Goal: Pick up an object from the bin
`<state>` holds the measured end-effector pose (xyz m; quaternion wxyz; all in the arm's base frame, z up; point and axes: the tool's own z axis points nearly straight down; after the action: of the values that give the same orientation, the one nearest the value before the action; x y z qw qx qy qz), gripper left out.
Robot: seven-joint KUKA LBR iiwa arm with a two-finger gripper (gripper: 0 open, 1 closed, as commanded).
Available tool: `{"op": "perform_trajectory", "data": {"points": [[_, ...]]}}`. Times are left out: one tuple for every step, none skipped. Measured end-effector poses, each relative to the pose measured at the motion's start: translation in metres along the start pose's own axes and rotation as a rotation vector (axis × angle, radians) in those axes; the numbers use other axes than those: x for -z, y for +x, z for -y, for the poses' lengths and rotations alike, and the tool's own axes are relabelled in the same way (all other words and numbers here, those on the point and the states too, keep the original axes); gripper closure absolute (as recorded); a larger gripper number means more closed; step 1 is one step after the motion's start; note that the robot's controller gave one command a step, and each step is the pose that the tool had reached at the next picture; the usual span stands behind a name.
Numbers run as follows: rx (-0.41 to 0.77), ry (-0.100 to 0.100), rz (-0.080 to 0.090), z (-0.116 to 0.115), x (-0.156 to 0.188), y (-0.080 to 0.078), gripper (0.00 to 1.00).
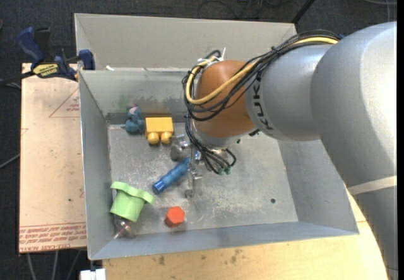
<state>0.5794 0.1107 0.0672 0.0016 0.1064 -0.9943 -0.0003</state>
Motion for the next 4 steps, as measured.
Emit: {"op": "perform_trajectory", "data": {"points": [[-0.002,-0.002,0.002,-0.0006,0.0006,-0.001,0.0],[-0.005,-0.004,0.004,-0.001,0.0009,-0.0015,0.0],[-0.007,-0.006,0.005,-0.0014,0.0011,-0.002,0.0],[-0.009,-0.008,0.006,-0.0018,0.0013,-0.0025,0.0]]}}
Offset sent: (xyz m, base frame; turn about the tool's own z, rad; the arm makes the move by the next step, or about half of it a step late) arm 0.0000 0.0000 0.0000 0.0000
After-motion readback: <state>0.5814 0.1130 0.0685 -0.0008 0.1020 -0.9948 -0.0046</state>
